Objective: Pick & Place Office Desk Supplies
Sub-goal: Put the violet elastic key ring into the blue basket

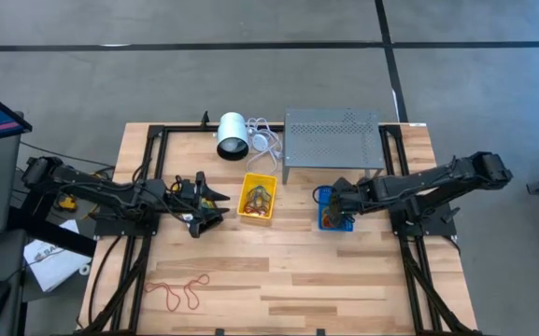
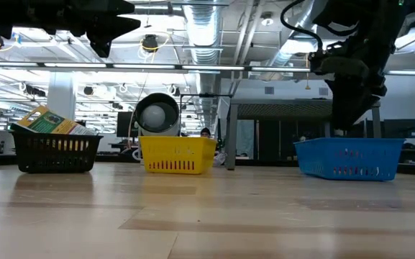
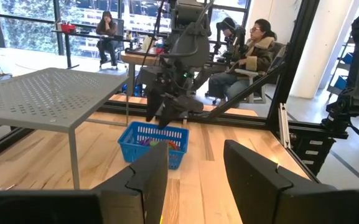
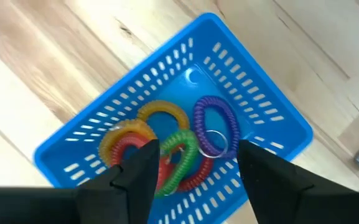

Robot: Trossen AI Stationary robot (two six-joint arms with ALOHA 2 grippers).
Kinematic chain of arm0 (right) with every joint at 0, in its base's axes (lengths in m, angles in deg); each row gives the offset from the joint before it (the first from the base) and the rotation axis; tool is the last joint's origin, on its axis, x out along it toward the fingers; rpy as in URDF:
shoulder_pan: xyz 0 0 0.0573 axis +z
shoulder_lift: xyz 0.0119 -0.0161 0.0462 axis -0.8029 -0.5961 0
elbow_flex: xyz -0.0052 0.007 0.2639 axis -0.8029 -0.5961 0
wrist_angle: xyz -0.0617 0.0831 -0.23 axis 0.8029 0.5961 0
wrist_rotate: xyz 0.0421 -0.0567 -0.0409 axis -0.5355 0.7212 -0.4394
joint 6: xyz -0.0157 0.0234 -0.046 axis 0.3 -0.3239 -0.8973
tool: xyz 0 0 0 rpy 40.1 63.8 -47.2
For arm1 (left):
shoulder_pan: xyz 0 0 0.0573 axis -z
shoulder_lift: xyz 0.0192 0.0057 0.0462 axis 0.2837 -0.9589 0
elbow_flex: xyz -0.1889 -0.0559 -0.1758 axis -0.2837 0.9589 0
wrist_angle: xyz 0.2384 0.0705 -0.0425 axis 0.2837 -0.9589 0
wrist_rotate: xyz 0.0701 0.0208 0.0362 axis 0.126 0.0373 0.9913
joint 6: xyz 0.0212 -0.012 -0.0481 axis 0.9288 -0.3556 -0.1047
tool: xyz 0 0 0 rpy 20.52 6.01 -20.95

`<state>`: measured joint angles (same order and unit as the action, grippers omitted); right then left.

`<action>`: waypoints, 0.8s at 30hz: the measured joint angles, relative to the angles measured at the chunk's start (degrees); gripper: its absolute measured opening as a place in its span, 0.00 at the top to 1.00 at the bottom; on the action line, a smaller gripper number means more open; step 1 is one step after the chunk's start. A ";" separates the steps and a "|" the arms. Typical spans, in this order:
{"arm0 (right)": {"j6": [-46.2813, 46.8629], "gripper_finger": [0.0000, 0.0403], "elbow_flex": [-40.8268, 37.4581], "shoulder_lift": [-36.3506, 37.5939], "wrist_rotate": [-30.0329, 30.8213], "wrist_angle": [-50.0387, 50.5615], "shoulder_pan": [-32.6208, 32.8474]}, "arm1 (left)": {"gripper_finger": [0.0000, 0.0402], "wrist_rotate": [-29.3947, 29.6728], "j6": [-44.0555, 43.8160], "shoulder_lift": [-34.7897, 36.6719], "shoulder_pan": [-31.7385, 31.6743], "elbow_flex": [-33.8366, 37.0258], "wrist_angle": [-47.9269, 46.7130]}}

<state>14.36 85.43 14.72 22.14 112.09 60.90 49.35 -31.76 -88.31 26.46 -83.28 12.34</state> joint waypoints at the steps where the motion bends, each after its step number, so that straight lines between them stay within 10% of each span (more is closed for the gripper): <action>1: -0.33 0.48 0.00 0.00 -0.02 -0.60 0.04 | 0.62 0.00 -0.02 0.00 0.00 0.00 0.00; 9: -1.37 0.53 0.00 0.00 -0.79 -1.96 0.04 | 0.62 -12.86 -4.27 0.02 1.21 -4.73 -11.86; 24: -6.16 0.62 0.04 0.00 -0.55 -12.19 0.04 | 0.62 -17.07 -21.62 -17.70 17.25 -29.35 -55.78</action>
<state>8.19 85.48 14.72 21.59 99.90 60.94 32.29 -53.38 -106.01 43.71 -112.63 -43.43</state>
